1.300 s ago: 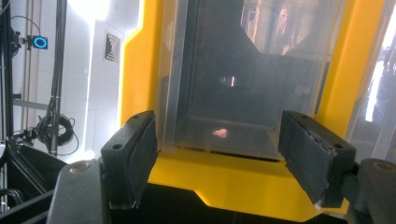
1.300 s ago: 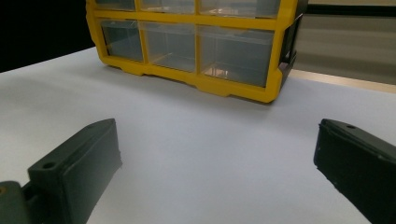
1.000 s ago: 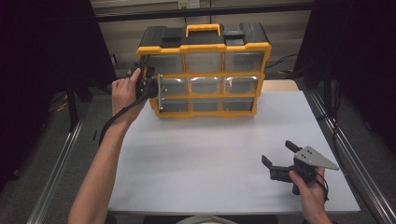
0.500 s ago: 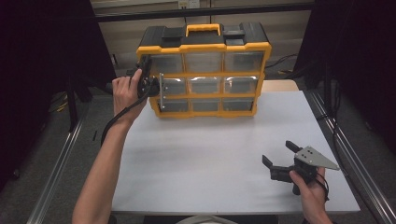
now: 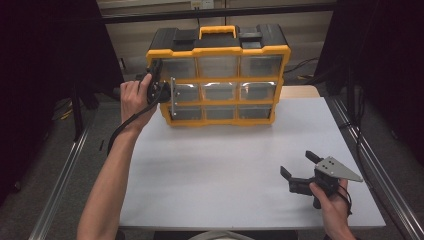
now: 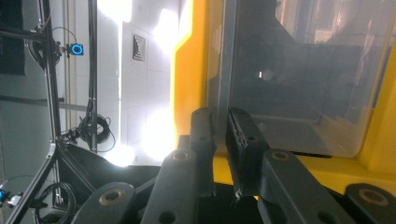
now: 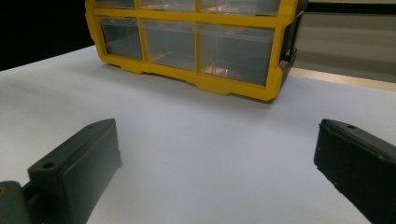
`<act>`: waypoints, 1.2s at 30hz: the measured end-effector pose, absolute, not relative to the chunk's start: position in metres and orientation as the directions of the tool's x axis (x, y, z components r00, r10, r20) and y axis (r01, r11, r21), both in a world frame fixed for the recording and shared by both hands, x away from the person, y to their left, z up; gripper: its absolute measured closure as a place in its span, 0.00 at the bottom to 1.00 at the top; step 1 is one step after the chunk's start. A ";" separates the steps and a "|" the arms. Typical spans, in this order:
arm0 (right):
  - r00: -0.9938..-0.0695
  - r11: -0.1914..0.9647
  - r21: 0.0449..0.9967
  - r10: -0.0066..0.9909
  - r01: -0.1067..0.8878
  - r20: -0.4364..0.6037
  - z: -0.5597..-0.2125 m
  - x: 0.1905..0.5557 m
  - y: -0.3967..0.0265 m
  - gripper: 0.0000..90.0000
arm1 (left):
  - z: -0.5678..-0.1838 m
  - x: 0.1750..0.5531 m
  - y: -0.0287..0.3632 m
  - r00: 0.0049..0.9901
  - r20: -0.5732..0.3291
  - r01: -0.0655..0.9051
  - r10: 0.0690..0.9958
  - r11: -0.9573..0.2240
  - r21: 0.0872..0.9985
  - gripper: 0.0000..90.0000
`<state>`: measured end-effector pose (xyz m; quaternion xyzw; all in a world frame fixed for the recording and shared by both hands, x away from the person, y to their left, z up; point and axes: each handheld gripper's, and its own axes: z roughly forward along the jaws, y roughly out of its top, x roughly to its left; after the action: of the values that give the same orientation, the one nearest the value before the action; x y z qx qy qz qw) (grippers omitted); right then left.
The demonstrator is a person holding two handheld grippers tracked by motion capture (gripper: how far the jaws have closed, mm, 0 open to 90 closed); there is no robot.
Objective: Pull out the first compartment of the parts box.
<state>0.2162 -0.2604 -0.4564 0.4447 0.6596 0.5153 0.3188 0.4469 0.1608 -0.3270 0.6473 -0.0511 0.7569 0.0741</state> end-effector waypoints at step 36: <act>-0.399 0.074 0.963 0.916 0.258 0.036 -0.458 0.217 -0.261 0.00 | -0.325 0.432 0.165 -0.153 0.987 -0.206 0.044 -0.978 0.012 0.93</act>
<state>0.2173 -0.2605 -0.4577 0.4453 0.6595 0.5143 0.3197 0.4318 0.1650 -0.3246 0.6454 -0.0626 0.7568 0.0827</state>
